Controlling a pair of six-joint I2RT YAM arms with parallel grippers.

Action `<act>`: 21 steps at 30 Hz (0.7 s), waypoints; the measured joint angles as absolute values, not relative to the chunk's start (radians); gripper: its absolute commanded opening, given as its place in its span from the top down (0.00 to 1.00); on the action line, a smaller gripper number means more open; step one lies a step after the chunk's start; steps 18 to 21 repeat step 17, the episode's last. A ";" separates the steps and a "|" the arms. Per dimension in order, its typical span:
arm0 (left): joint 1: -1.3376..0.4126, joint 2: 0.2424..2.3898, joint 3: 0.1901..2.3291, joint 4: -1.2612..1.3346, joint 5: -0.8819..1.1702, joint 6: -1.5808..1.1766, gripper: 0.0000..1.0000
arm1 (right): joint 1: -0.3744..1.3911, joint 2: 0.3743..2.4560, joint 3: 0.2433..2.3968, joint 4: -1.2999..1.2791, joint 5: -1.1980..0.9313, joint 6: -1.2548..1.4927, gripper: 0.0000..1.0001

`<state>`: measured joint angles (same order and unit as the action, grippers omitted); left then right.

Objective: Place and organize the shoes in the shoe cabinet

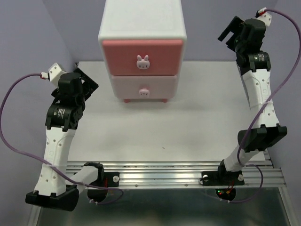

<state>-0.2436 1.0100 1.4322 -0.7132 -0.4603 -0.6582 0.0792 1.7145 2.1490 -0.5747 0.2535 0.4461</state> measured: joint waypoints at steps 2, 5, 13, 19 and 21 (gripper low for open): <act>-0.107 1.026 1.386 -0.733 -0.364 -0.659 0.01 | 0.060 1.650 2.022 -0.599 0.284 0.437 0.00; -0.002 1.061 1.361 -0.732 -0.288 -0.651 0.01 | 0.075 1.533 1.804 -0.635 0.311 0.422 0.00; 0.159 1.047 1.254 -0.649 -0.174 -0.646 0.01 | 0.093 1.271 1.327 -0.645 0.315 0.474 0.00; 0.159 0.983 1.180 -0.590 -0.169 -0.642 0.02 | 0.093 1.177 1.186 -0.626 0.319 0.491 0.00; 0.159 0.983 1.180 -0.590 -0.169 -0.642 0.02 | 0.093 1.177 1.186 -0.626 0.319 0.491 0.00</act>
